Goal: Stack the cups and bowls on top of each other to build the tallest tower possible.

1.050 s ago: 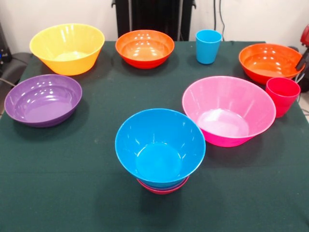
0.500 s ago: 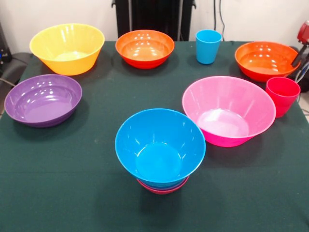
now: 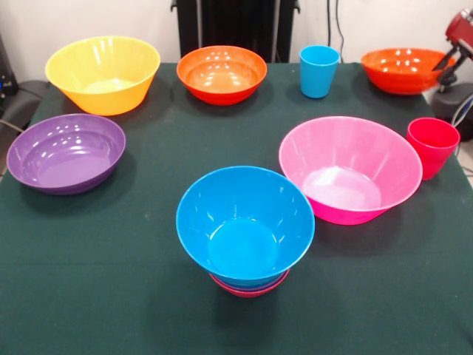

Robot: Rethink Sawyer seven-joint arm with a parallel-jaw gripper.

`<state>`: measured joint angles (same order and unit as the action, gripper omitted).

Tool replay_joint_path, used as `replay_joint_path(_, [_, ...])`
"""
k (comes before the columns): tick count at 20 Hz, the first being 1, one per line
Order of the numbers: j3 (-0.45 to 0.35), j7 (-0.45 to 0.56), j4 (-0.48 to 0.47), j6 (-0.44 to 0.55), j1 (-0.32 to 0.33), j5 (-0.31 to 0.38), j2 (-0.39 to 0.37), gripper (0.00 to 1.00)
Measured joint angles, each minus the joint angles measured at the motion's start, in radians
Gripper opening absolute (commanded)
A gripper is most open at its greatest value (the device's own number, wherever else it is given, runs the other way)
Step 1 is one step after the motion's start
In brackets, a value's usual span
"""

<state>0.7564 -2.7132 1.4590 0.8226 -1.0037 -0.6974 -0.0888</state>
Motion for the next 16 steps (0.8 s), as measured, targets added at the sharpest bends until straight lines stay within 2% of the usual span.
replay_joint_path(9, [0.07,0.0,-0.021,0.199,0.014,0.04,-0.036,0.0])
replay_joint_path(16, [0.138,0.0,-0.12,0.367,0.092,0.078,-0.054,0.0])
